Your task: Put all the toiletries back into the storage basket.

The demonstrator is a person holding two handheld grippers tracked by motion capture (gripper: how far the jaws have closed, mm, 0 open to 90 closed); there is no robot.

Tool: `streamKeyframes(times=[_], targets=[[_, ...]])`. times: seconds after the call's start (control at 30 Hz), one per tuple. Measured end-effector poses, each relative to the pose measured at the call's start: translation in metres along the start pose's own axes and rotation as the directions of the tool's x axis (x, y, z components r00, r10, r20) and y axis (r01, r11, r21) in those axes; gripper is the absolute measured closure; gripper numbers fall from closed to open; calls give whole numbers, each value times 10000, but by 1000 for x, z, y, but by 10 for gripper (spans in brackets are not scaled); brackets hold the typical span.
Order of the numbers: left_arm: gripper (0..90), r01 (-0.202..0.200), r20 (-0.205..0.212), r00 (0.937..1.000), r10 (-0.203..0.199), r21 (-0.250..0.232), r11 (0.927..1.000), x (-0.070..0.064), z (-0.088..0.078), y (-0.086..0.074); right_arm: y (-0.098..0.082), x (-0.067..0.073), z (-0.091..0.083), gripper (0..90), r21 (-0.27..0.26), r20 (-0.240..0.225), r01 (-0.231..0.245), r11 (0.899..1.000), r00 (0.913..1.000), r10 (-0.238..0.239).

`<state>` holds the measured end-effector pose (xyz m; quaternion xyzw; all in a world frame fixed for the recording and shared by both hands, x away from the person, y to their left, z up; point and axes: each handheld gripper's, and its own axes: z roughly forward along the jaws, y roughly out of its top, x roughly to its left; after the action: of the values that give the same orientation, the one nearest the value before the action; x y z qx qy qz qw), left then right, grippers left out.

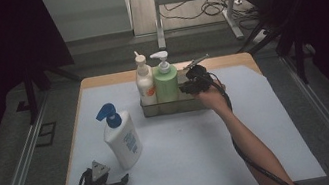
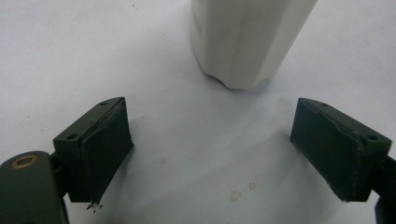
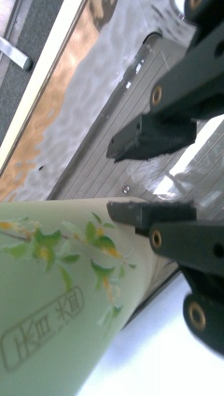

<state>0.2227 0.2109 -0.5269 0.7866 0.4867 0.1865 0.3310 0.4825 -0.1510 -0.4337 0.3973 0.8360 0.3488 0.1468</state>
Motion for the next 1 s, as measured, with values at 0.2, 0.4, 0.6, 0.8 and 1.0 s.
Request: streamKeyframes(times=[0.2,0.4,0.6,0.8,1.0], targets=[[118,-5,-7,10000,5,2,10000,0,0,0,-2,2,-9,489,-87,121,287,9995,9995,-286],[118,-2,-5,10000,2,1,10000,0,0,0,-2,5,-18,381,-241,133,571,9981,9983,-568],[118,2,1,10000,-2,-9,10000,0,0,0,-6,11,-26,270,-419,43,951,9946,9955,-950],[118,17,18,10000,-17,-6,10000,0,0,0,-10,16,-36,159,-615,-178,1212,9907,9923,-1225],[118,21,34,10000,-21,10,10000,0,0,0,-16,21,-44,128,-706,-248,1377,9880,9899,-1397]])
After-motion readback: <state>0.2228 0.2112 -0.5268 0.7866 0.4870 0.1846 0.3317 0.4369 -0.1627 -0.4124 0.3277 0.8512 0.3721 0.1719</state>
